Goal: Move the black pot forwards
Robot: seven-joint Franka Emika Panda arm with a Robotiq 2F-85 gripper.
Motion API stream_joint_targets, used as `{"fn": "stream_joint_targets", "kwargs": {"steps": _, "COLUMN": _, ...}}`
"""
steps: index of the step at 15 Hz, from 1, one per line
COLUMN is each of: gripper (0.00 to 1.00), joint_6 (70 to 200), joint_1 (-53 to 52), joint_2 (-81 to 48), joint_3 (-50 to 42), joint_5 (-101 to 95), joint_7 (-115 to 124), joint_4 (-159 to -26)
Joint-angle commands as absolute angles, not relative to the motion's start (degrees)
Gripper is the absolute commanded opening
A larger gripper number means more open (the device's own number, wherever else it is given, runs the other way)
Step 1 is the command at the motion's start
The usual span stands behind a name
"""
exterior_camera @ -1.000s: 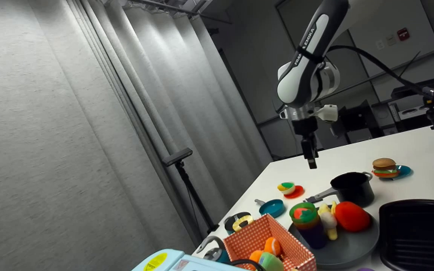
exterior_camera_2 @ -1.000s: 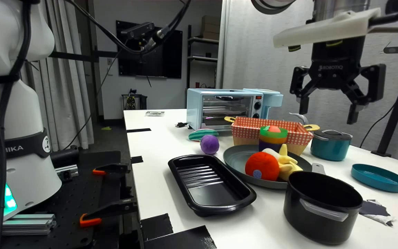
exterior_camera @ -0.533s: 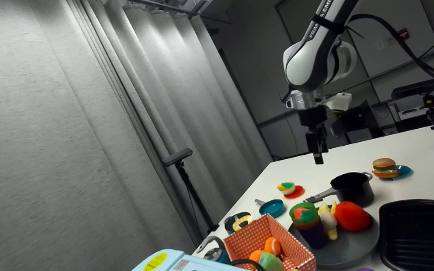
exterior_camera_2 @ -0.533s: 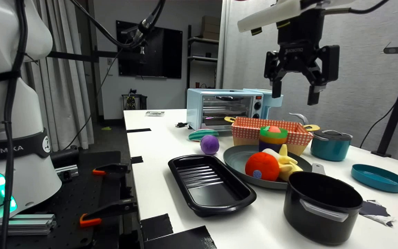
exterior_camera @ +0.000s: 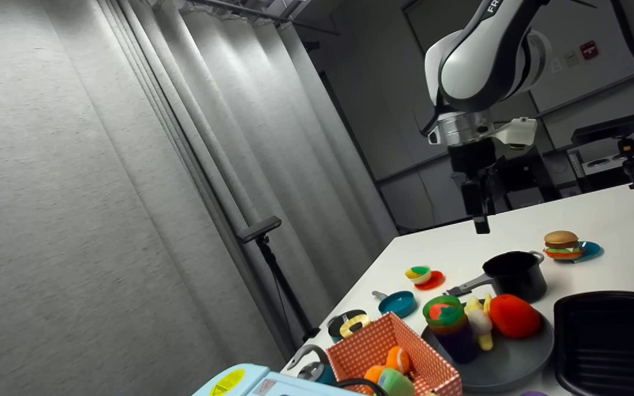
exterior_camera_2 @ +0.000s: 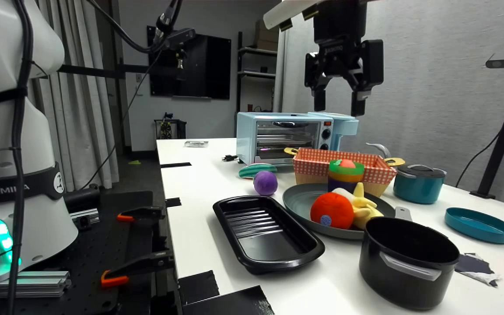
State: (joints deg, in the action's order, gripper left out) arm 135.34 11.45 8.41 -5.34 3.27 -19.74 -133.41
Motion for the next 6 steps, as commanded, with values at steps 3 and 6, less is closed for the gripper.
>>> {"fn": "stream_joint_targets", "kwargs": {"steps": 3, "gripper": 1.0, "joint_6": 135.2, "joint_1": 9.6, "joint_2": 9.2, "joint_3": -7.1, "joint_5": 2.7, "joint_7": -19.3, "joint_4": -134.0}}
{"fn": "stream_joint_targets", "kwargs": {"steps": 6, "gripper": 1.0, "joint_6": 135.2, "joint_1": 9.6, "joint_2": 9.2, "joint_3": -7.1, "joint_5": 2.7, "joint_7": -19.3, "joint_4": -134.0}}
